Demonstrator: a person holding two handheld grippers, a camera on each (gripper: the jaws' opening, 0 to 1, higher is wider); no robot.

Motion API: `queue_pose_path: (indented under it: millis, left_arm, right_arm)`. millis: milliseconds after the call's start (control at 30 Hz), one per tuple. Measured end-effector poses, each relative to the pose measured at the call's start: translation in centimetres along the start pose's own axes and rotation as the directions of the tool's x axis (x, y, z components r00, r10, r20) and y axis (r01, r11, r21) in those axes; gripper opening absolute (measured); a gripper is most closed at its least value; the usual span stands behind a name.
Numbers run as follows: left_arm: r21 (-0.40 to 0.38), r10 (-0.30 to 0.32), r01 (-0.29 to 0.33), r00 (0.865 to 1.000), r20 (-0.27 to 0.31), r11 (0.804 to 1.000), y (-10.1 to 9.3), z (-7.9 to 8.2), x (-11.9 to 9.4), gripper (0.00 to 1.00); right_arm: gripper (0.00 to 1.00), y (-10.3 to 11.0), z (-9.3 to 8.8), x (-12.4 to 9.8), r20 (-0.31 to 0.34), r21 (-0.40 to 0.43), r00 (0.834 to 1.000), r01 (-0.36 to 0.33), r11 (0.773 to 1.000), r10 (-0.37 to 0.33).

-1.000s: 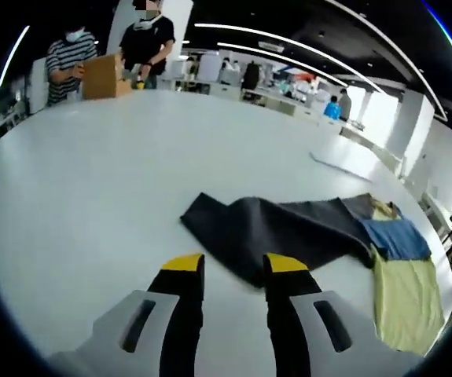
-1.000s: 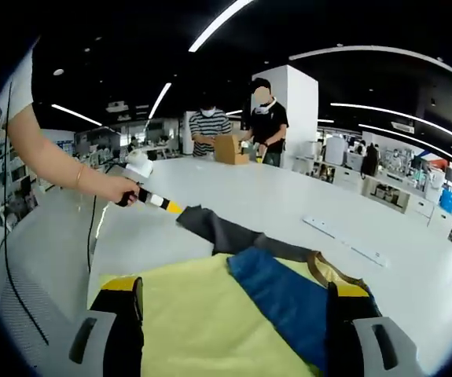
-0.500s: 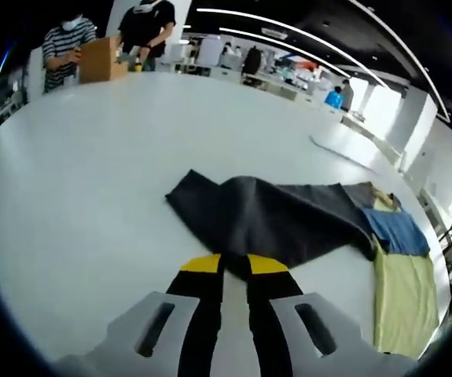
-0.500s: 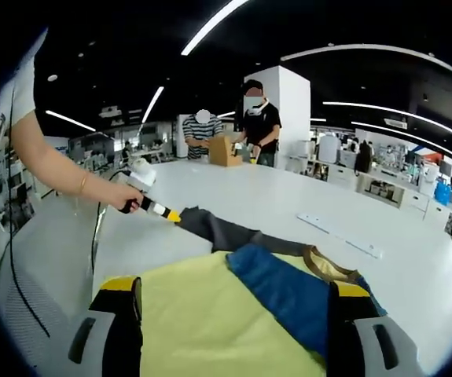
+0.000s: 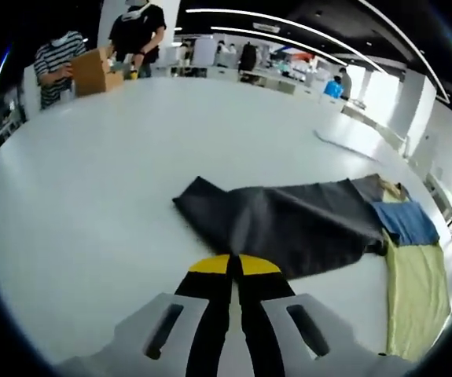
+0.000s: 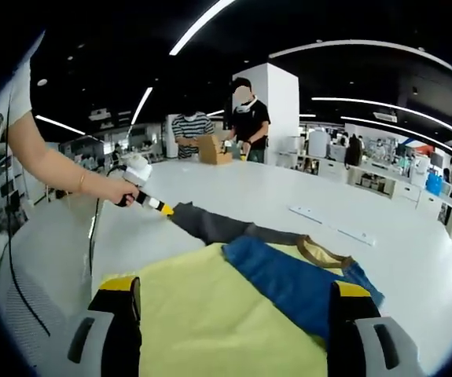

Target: Fold the garment on the visible template until the final outline fits inside the template.

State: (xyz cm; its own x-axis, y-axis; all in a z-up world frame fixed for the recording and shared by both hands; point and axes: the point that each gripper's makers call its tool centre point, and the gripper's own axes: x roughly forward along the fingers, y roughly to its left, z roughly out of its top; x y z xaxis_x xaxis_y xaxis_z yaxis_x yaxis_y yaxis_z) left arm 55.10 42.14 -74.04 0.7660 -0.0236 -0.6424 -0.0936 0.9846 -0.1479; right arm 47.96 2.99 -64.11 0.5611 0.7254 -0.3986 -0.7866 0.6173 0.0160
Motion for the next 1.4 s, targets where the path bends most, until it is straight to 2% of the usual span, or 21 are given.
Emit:
queue_pose_path:
  millis: [333, 433, 500, 567, 700, 867, 1000, 1400]
  left_arm:
    - [0.031, 0.007, -0.006, 1.0, -0.013, 1.0, 0.2, -0.3, 0.2, 0.0]
    - [0.03, 0.018, -0.018, 1.0, -0.01, 0.999, 0.4, -0.2, 0.2, 0.12]
    - [-0.009, 0.014, -0.014, 1.0, 0.013, 1.0, 0.6, 0.2, 0.3, 0.16]
    - [-0.037, 0.019, -0.018, 1.0, 0.015, 0.999, 0.8, 0.4, 0.4, 0.13]
    - [-0.037, 0.032, -0.033, 0.999, -0.009, 0.999, 0.9, -0.1, 0.6, 0.12]
    - [-0.069, 0.032, -0.033, 0.999, -0.017, 0.997, 0.9, -0.2, 0.6, 0.0]
    - [-0.009, 0.041, -0.041, 0.999, -0.015, 0.999, 0.6, 0.4, 0.5, 0.0]
    - [-0.021, 0.001, -0.001, 0.999, 0.038, 1.0, -0.7, 2.3, -0.2, 0.0]
  right_arm:
    - [0.99, 0.3, -0.7, -0.5, -0.013, 0.016, 1.0, 0.002, 1.0, -0.002]
    - [0.99, 0.3, -0.7, -0.6, -0.012, 0.018, 1.0, 0.002, 1.0, -0.002]
    - [0.99, 0.3, -0.7, -0.6, -0.013, 0.018, 1.0, 0.003, 1.0, -0.002]
    - [0.99, 0.3, -0.7, -0.6, -0.012, 0.02, 1.0, 0.003, 1.0, -0.003]
    - [0.99, 0.4, -0.8, -0.7, -0.011, 0.023, 1.0, 0.005, 1.0, -0.005]
    - [0.99, 0.3, -1.1, -1.0, -0.022, 0.021, 1.0, 0.012, 1.0, -0.012]
    - [0.99, 0.1, -1.3, -1.4, -0.029, 0.018, 0.999, 0.02, 1.0, -0.019]
    - [0.99, 0.2, -1.1, -1.8, -0.022, 0.023, 0.999, 0.03, 0.999, -0.029]
